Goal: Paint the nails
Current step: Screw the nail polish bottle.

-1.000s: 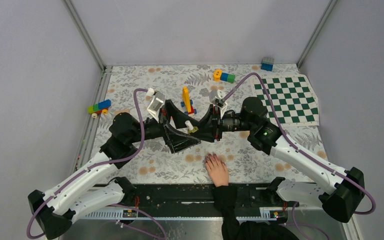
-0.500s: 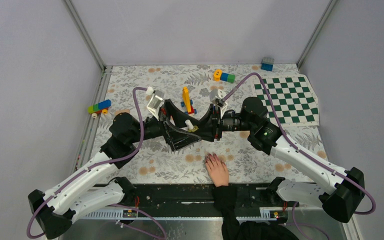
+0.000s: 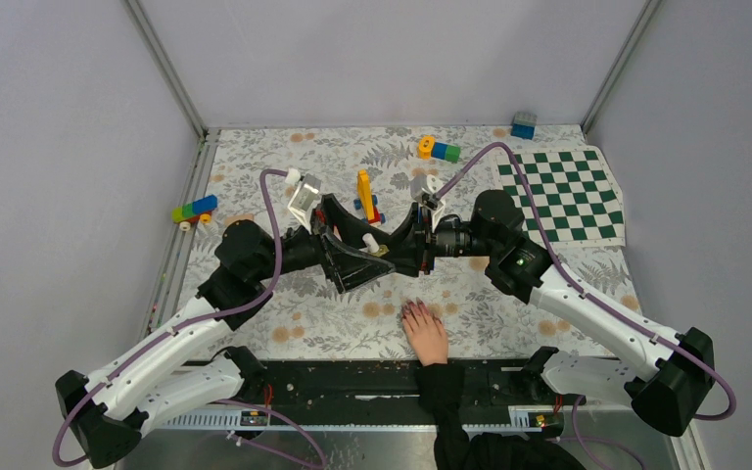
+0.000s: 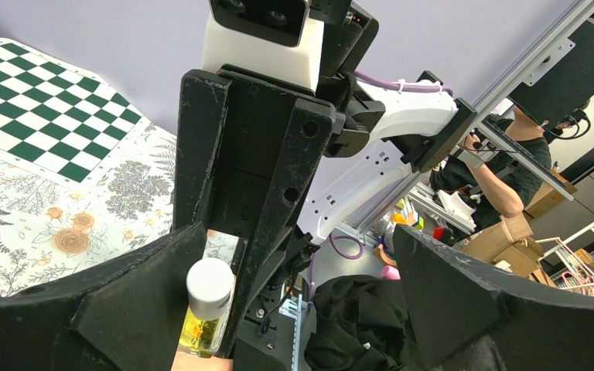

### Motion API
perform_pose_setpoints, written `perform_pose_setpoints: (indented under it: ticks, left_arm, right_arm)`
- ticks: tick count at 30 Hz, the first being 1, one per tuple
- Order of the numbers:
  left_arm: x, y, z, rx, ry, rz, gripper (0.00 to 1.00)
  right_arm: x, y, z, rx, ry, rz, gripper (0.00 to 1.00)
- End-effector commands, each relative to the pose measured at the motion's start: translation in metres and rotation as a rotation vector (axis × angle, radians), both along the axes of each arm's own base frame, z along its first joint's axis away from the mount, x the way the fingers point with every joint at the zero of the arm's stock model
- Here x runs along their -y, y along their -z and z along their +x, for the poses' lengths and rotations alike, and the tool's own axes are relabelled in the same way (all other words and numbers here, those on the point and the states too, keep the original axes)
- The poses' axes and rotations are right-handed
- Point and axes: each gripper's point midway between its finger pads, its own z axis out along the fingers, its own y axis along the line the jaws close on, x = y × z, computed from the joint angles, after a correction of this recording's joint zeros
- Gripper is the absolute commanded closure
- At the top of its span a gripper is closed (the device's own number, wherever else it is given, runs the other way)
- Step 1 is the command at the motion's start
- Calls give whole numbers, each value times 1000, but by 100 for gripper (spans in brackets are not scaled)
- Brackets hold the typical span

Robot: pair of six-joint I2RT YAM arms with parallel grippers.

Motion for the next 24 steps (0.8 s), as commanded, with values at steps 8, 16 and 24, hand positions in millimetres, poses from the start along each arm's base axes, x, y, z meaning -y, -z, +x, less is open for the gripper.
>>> perform_pose_setpoints:
  ticks: [8,16,24]
  left_arm:
    - [-12,-16,55,16,-276,-28,1]
    - [-8,-24,55,48,-258,-43,1]
    - [-12,-30,55,102,-274,-29,1]
  right_arm:
    - [6,-35,-29,107,-91,94,100]
    - [6,-36,-31,108,-95,100,100]
    - [5,-36,-30,99,-93,111,100]
